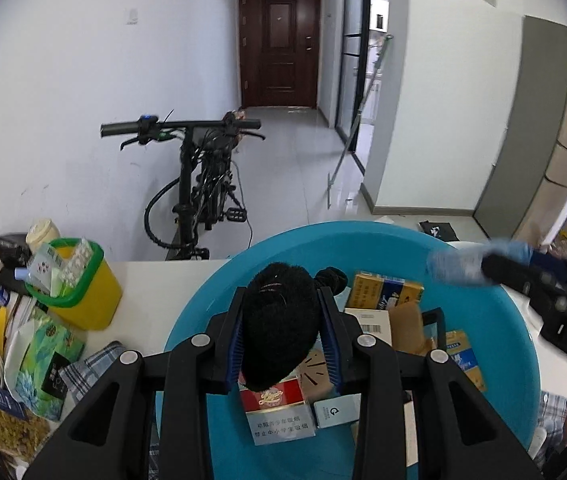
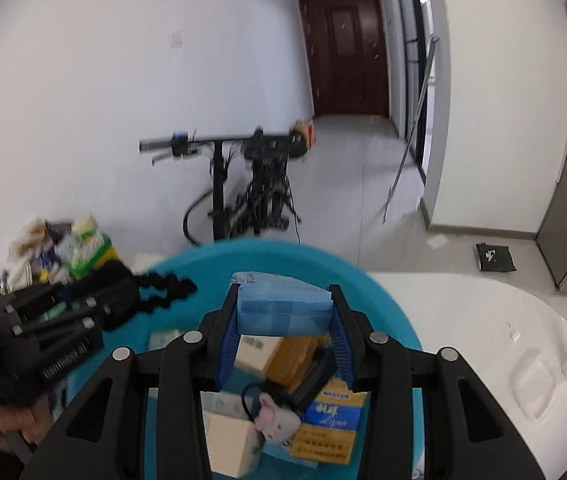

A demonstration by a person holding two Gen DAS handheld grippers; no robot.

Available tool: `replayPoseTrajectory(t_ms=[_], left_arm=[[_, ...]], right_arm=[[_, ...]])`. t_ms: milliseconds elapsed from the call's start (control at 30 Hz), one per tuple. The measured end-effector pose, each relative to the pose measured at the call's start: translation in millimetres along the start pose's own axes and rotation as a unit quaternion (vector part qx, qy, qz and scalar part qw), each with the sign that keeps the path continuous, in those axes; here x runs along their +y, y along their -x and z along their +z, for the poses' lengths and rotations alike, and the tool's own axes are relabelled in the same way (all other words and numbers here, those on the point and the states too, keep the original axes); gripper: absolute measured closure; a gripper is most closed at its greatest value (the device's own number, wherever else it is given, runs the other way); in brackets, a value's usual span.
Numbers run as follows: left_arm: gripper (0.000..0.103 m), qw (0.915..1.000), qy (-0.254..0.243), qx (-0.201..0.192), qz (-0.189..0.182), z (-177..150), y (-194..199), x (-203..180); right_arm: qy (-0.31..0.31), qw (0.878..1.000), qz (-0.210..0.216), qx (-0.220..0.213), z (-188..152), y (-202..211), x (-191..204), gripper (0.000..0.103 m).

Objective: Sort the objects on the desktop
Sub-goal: 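Lower both items into the turquoise basin and open both tools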

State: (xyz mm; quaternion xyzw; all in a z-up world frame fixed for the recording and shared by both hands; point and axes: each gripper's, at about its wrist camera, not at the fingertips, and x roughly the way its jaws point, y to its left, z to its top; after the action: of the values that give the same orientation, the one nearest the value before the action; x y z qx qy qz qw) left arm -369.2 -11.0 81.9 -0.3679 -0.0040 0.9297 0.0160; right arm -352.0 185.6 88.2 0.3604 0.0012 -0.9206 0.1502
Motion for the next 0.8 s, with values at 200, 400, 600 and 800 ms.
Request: replayPoseTrajectory(t_ms=[200, 400, 600, 800], left_arm=[[0.068, 0.9995, 0.007, 0.032, -0.004, -1.0, -16.5, 6.3], [0.068, 0.9990, 0.000, 0.045, -0.003, -4.8, -22.3, 0.4], [0.068, 0.9967, 0.000, 0.073, -0.034, -9.4, -33.2, -4.7], [0.068, 0.9959, -0.008, 0.081, -0.039, -13.0, -37.2, -13.0]], right_arm=[[-0.009, 0.999, -0.002, 0.049, -6.0, -19.1, -3.1, 0.064], [-0.010, 0.997, -0.011, 0.070, -6.2, -23.6, -6.6, 0.064], [-0.020, 0.996, -0.005, 0.088, -7.4, -30.8, -10.4, 0.064], [-0.017, 0.996, -0.006, 0.087, -7.4, -29.5, -10.8, 0.064]])
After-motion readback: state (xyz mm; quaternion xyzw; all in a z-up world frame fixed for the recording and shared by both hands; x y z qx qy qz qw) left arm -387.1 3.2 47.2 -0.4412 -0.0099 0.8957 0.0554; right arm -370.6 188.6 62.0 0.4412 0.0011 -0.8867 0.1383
